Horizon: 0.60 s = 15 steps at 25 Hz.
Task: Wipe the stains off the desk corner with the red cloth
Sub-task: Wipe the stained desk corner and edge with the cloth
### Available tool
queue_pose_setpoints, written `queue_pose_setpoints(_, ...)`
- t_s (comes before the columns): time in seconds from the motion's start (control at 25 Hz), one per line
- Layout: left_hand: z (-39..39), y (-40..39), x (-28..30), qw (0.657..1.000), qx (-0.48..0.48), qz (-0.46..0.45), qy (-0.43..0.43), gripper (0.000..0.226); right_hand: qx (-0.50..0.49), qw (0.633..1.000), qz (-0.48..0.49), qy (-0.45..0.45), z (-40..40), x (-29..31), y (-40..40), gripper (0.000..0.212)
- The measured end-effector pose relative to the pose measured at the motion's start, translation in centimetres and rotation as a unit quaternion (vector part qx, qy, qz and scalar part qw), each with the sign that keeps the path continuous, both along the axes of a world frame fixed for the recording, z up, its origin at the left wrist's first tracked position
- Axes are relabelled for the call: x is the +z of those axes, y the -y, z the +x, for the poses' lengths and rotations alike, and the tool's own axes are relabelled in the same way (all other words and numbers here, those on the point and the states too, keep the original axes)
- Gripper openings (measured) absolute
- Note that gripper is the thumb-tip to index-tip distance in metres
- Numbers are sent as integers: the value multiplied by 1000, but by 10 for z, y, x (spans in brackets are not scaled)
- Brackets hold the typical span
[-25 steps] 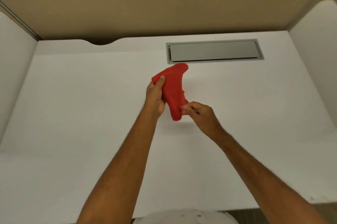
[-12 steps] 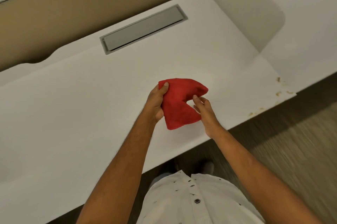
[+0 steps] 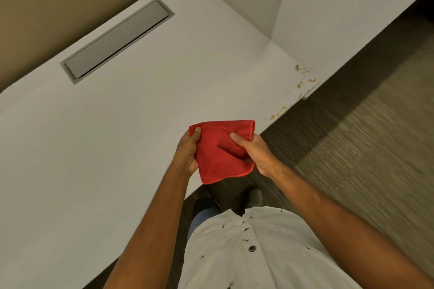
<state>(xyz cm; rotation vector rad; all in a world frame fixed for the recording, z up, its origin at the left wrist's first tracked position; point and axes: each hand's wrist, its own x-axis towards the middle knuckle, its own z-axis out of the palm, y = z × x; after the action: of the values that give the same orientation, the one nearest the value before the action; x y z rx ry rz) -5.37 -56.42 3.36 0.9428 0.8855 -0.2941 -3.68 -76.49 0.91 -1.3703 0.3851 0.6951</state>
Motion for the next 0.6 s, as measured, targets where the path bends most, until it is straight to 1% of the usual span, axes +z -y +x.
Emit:
queue_pose_setpoints(0.12, 6, 11, -4, 999, -36, 18, -3, 23, 8, 995, -69, 68, 4, 5, 9, 34)
queue_pose_setpoints(0.24, 16, 18, -8, 996, -66, 56, -4, 20, -3, 976, -180, 124, 14, 9, 10, 36)
queue_pose_setpoints(0.32, 25, 18, -13, 992, -89, 94, -9, 24, -20, 963, -236, 131, 25, 10, 11, 41)
queue_pose_setpoints(0.4, 35, 13, -20, 982, -119, 147, -23, 34, -36, 951, -278, 129, 38, 8, 11, 43)
queue_pose_setpoints(0.44, 40, 10, -23, 974, -138, 177, -30, 35, -44, 946, -294, 132, 43, 7, 9, 42)
queue_pose_setpoints(0.52, 44, 2, -30, 952, -177, 247, -29, 30, -51, 929, -331, 156, 49, 4, 1, 43)
queue_pose_setpoints(0.56, 44, -2, -33, 934, -203, 293, -17, 25, -51, 910, -369, 181, 50, 1, -6, 44)
queue_pose_setpoints(0.6, 41, -7, -36, 908, -237, 345, 2, 20, -47, 881, -421, 211, 47, -2, -14, 45)
